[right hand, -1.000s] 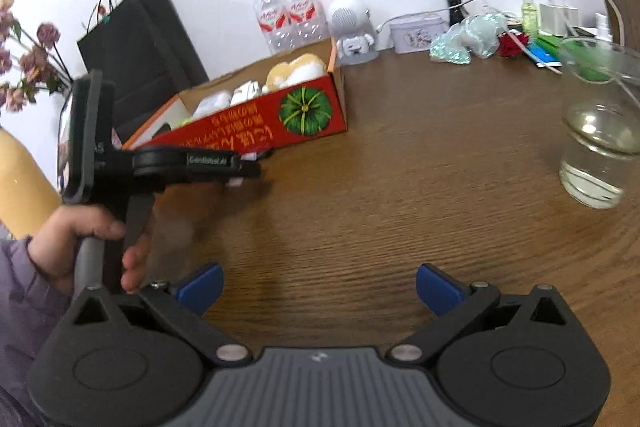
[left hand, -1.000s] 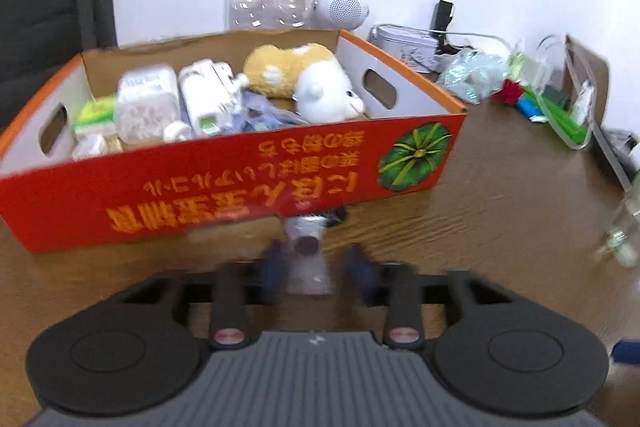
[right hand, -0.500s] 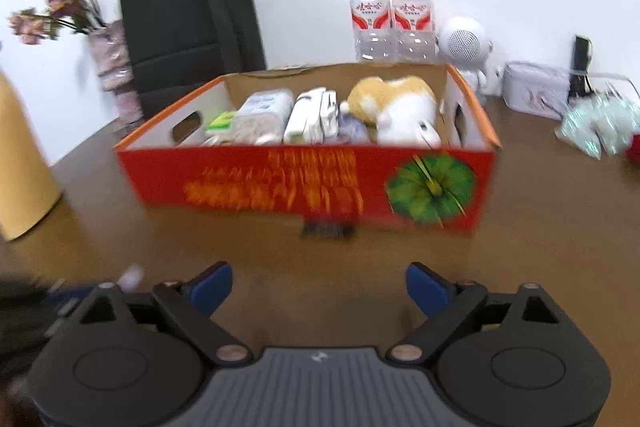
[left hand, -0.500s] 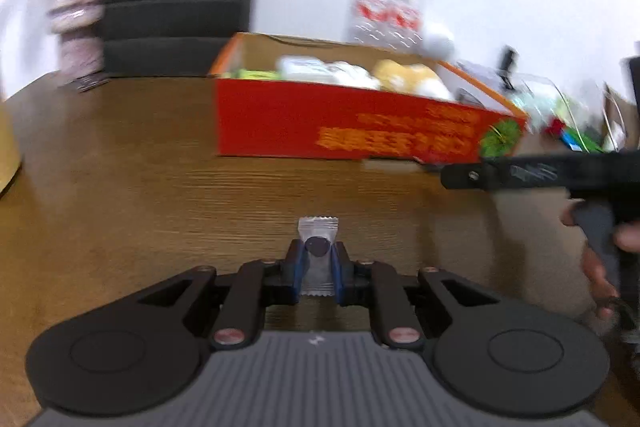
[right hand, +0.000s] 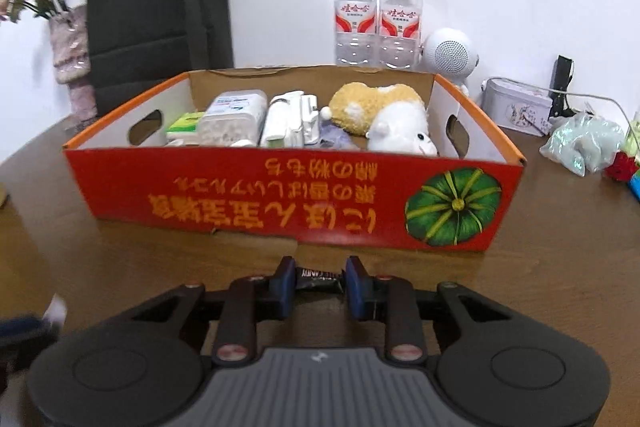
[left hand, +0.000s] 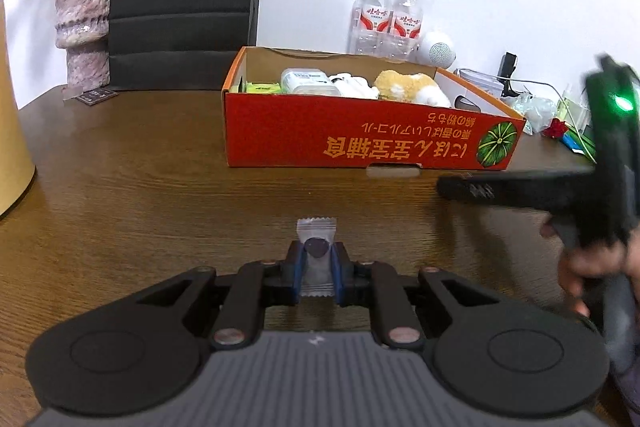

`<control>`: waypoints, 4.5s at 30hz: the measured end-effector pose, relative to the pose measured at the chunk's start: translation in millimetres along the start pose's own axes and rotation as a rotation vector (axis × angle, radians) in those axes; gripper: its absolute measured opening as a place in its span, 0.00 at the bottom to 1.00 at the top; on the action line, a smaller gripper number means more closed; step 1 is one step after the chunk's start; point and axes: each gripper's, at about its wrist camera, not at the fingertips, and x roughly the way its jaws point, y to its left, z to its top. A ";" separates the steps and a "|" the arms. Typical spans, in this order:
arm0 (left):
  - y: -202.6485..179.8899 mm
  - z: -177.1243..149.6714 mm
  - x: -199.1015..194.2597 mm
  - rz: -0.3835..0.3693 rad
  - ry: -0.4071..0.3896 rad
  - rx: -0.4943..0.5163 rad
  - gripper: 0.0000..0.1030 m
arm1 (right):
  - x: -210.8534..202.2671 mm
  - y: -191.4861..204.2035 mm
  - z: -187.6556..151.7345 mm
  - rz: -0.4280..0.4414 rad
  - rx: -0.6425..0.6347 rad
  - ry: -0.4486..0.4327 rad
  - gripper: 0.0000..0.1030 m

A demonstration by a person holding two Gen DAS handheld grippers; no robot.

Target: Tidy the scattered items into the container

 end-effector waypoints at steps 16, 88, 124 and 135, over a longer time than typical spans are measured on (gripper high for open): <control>-52.3 -45.7 -81.9 -0.007 -0.064 0.046 0.15 | -165.9 8.2 -118.6 0.061 -0.101 -0.021 0.25; 9.9 198.4 68.7 -0.040 0.252 -0.090 1.00 | 11.9 -50.5 153.2 0.116 0.128 0.396 0.82; -25.7 -66.5 -71.5 0.168 0.078 -0.002 1.00 | -140.6 13.2 -110.1 -0.006 0.006 0.053 1.00; -30.1 -64.6 -67.7 0.161 0.080 -0.007 1.00 | -133.1 11.1 -104.6 -0.012 0.009 0.057 1.00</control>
